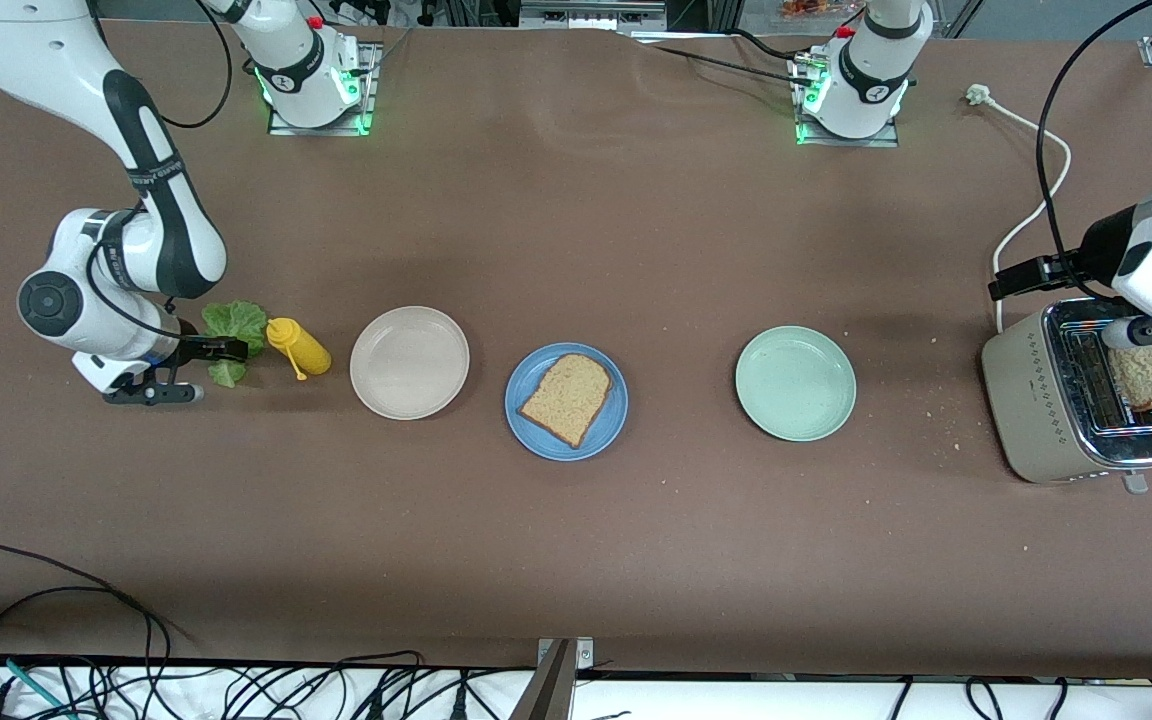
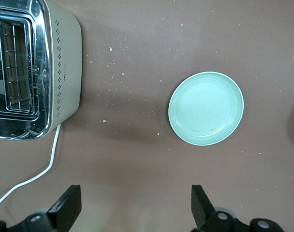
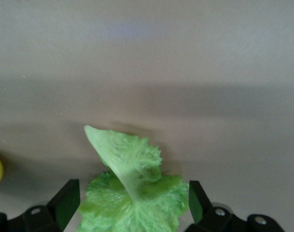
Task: Make sandwich in blue plate with both arms
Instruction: 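Grasp the lettuce leaf with the right gripper while the left gripper withdraws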
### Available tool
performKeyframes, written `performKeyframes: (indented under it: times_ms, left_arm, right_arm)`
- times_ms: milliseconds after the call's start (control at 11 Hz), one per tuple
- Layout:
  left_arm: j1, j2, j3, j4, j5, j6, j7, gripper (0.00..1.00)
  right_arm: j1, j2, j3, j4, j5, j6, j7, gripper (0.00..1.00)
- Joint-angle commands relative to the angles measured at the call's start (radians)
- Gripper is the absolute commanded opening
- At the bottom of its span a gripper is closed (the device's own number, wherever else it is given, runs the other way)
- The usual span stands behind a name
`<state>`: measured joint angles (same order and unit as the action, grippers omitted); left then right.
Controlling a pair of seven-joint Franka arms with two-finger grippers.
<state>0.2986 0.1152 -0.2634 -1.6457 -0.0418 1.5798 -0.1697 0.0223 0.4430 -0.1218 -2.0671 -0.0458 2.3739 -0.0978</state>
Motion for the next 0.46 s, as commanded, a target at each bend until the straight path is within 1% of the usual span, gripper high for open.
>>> performKeyframes:
  times_ms: [0,183,274,365]
  left_arm:
    - [0.033,-0.034,-0.007,-0.025,-0.021,0.008,0.038,1.00]
    - [0.043,-0.034,-0.008,-0.019,-0.021,0.008,0.039,1.00]
    - [0.043,-0.031,-0.008,-0.017,-0.023,0.011,0.039,1.00]
    - [0.042,-0.025,-0.010,-0.019,-0.021,0.009,0.038,1.00]
  right_arm:
    - [-0.013,0.026,0.005,-0.011,-0.014,0.022,-0.020,0.75]
    - [-0.015,0.026,0.005,-0.007,-0.014,0.021,-0.031,0.29]
    - [-0.015,0.026,0.005,-0.004,-0.012,0.018,-0.028,0.17]
    - [-0.015,0.026,0.005,-0.002,-0.012,0.016,-0.020,0.10]
